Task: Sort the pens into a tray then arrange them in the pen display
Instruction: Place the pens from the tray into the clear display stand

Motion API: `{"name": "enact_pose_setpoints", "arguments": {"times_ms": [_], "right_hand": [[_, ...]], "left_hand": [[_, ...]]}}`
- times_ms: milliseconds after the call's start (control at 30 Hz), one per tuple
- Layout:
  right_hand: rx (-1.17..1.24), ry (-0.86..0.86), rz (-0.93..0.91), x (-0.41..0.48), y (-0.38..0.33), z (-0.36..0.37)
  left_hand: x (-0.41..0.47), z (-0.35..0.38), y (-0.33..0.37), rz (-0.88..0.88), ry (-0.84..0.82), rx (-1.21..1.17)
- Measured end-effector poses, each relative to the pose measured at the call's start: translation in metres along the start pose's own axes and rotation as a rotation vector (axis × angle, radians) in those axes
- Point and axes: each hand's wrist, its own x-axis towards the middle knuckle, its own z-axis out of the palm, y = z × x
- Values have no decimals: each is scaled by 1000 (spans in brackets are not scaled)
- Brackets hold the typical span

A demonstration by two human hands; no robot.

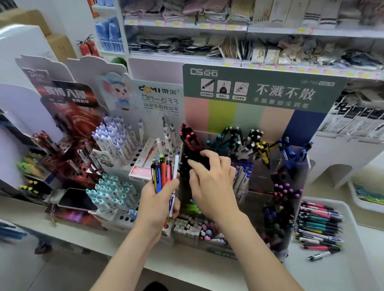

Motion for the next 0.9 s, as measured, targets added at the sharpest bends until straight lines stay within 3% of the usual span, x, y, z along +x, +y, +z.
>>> {"name": "enact_pose_setpoints", "arguments": {"times_ms": [67,167,267,333,433,500,600,767,900], "right_hand": [[299,14,143,-3,-9,-13],[837,-95,402,-10,-15,-32],[937,-37,493,-17,-6,-46],[1016,154,558,-19,3,-56],[920,511,562,-22,23,-73],[684,619,452,-27,40,-78],[469,530,361,-38,64,-71],[395,39,234,-43,82,-53],[273,170,287,-35,89,-53]], "left_hand": [[-4,1,2,15,-84,29],[-10,7,2,41,-254,64],[-15,20,0,41,-312,131],[-16,28,-4,20,-286,163],[-13,33,-11,-17,-285,172],[-12,35,-15,-52,-311,139],[-12,41,-17,-81,-349,79],[-15,54,-16,-134,-385,-2],[-17,57,-15,-174,-403,-35]]}}
